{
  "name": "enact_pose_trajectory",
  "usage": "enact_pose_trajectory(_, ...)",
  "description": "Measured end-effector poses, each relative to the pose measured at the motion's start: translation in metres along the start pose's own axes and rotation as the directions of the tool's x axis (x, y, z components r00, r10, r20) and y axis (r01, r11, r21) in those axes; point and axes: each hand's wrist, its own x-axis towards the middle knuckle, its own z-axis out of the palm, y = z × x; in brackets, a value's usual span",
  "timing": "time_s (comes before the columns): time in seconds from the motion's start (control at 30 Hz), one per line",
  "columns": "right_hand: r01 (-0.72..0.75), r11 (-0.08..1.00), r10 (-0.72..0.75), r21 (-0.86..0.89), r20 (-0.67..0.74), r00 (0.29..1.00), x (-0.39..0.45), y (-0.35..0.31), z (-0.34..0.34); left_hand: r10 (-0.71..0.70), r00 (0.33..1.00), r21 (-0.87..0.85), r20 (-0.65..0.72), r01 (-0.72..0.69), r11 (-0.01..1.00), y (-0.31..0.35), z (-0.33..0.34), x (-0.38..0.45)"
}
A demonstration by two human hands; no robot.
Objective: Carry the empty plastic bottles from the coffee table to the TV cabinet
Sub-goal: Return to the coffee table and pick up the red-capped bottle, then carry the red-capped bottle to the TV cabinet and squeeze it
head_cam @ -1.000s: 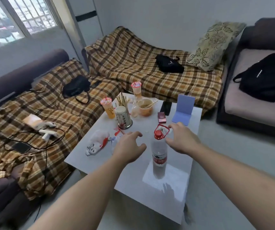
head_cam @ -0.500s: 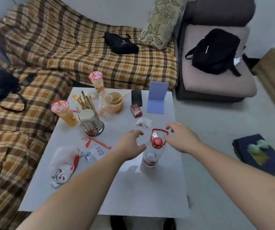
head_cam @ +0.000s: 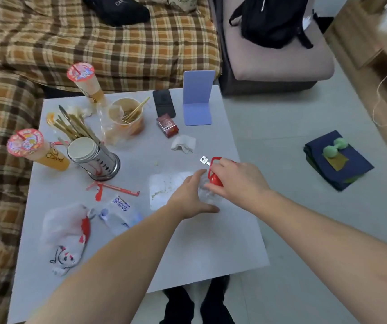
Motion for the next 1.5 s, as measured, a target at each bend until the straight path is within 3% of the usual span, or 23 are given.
enact_pose_trajectory(0.13,-0.038,0.998,0.041,0.049,-0.054,0.998,0.001,0.007,0.010,0.004,0.994,-0.035,-0.107,-0.008,0.999,-0.007,0.015,0.008)
enact_pose_trajectory(0.4,-0.079,0.977,0.119,0.200,-0.198,0.973,-0.007,0.022,-0.002,-0.012,0.983,-0.186,-0.183,-0.022,0.982,-0.005,0.040,0.009)
enact_pose_trajectory(0.63,-0.067,0.977,0.134,0.200,-0.339,0.931,-0.028,0.030,-0.087,0.069,0.961,-0.255,-0.268,-0.140,0.957,0.048,0.037,-0.012)
enact_pose_trajectory(0.83,-0.157,0.952,0.252,0.263,-0.381,0.890,-0.068,0.037,-0.165,0.183,0.927,-0.245,-0.327,-0.270,0.931,0.111,0.014,-0.029)
enact_pose_trajectory(0.97,-0.276,0.909,0.385,0.311,-0.381,0.840,-0.109,0.039,-0.205,0.307,0.919,-0.231,-0.247,-0.364,0.902,0.150,0.005,-0.041)
enact_pose_trajectory(1.07,-0.358,0.872,0.477,0.334,-0.413,0.776,-0.142,0.039,-0.225,0.425,0.885,-0.128,-0.189,-0.452,0.883,0.179,0.002,-0.054)
enact_pose_trajectory(1.13,-0.434,0.805,0.584,0.404,-0.416,0.697,-0.166,0.042,-0.234,0.505,0.852,-0.080,-0.137,-0.518,0.852,0.197,0.006,-0.064)
enact_pose_trajectory(1.2,-0.499,0.735,0.673,0.459,-0.408,0.617,-0.190,0.045,-0.240,0.541,0.837,-0.068,-0.084,-0.546,0.835,0.211,0.017,-0.074)
enact_pose_trajectory(1.37,-0.606,0.638,0.770,0.475,-0.405,0.493,-0.260,0.056,-0.237,0.621,0.781,-0.088,0.070,-0.615,0.783,0.243,0.065,-0.095)
enact_pose_trajectory(1.5,-0.659,0.530,0.844,0.534,-0.407,0.349,-0.326,0.077,-0.229,0.688,0.699,-0.096,0.195,-0.684,0.723,0.272,0.121,-0.112)
